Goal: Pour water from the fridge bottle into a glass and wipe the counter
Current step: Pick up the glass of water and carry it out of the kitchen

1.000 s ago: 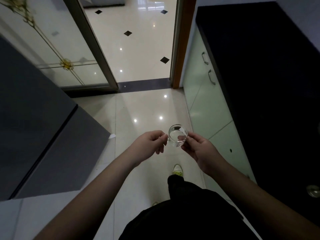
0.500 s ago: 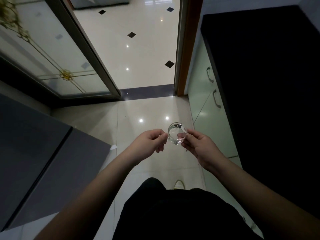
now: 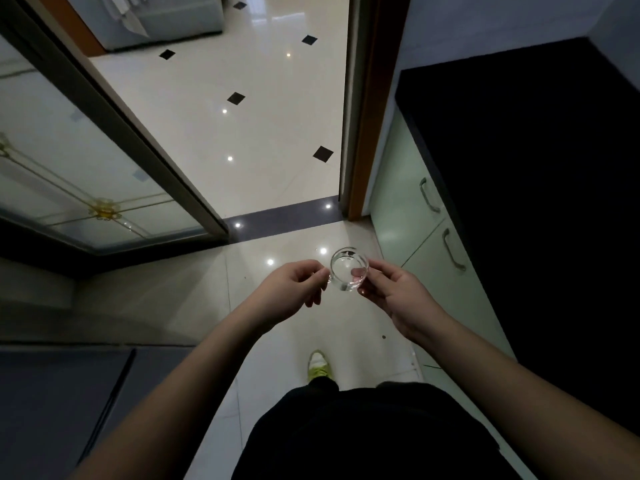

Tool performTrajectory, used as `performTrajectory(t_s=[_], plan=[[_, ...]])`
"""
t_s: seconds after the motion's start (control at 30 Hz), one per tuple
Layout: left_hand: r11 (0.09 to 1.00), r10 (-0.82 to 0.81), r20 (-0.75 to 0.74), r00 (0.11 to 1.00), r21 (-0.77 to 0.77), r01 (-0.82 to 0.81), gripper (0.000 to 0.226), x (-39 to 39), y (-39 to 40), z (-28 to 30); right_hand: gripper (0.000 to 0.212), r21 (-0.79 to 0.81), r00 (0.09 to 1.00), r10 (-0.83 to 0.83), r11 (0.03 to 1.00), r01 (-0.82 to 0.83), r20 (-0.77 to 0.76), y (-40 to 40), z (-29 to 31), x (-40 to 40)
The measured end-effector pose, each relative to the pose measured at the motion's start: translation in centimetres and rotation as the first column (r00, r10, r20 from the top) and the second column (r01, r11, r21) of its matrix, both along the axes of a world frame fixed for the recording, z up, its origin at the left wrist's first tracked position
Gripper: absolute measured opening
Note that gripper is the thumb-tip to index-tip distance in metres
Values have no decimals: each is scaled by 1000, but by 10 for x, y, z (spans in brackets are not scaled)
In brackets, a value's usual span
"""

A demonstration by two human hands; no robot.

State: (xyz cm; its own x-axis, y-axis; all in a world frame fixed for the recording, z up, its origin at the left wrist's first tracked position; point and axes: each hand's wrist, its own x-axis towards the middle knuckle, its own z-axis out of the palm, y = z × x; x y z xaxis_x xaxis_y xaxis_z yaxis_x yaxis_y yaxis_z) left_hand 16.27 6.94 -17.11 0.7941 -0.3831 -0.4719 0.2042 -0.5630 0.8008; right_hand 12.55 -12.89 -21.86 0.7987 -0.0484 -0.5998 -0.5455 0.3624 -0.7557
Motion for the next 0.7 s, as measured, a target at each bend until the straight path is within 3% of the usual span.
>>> performTrajectory(t_s=[0.37, 0.7], plan=[[992, -115, 8, 993, -51, 115, 30, 119, -20, 1, 21, -5, 992, -129, 992, 129, 2, -15, 10, 91], [976, -216, -9, 976, 36, 216, 33, 209, -100, 11, 18, -46, 987, -162, 986, 162, -1, -90, 16, 162]])
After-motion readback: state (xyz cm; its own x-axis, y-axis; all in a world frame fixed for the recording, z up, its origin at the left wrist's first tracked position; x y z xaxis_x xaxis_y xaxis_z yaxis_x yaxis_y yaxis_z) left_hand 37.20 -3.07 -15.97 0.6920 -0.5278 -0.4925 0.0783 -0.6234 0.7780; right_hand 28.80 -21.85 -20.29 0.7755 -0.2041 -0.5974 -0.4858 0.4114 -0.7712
